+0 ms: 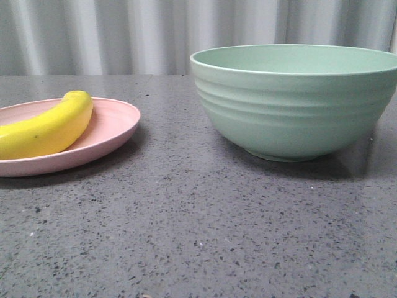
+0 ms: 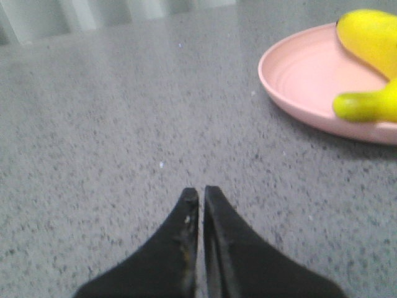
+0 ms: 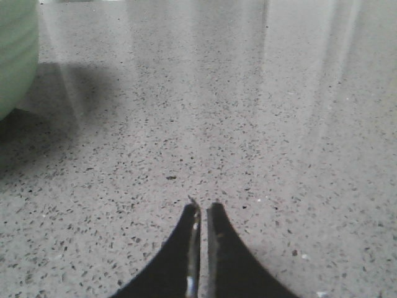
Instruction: Transfer banana from pink plate to green bowl
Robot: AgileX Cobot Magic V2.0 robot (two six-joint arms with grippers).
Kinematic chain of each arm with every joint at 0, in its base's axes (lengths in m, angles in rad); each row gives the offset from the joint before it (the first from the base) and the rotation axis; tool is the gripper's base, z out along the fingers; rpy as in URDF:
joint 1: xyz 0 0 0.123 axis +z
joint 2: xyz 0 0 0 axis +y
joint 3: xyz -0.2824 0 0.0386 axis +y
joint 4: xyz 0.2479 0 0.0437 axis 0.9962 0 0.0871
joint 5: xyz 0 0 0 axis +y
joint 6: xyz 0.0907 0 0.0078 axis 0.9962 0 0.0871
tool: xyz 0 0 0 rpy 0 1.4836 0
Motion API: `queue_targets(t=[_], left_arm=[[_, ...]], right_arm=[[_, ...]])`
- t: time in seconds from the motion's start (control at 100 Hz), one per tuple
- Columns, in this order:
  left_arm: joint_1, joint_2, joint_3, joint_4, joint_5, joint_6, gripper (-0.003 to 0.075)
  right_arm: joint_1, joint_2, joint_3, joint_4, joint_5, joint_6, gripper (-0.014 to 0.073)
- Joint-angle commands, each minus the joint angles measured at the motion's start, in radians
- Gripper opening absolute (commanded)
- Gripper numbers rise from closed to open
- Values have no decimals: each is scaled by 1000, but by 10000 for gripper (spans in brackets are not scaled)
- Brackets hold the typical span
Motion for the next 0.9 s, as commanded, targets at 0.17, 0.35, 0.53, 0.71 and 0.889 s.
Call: queue_targets(t=[0.17, 0.35, 0.53, 0.71, 0.889], left_arm=[[0, -29, 9, 2, -202, -4, -20], [0, -29, 9, -9, -202, -4, -20], [0, -29, 9, -15, -200, -4, -20], [0, -29, 9, -17, -200, -4, -20], [0, -29, 9, -17, -200, -4, -20]], right_arm=[[-4, -22, 20, -14, -34, -11, -64], [-4, -22, 20, -9, -61, -11, -64], [-4, -22, 20, -9, -172, -8, -64], [-4, -22, 20, -6, -216, -8, -64], [-4, -22, 20, -6, -228, -8, -64]])
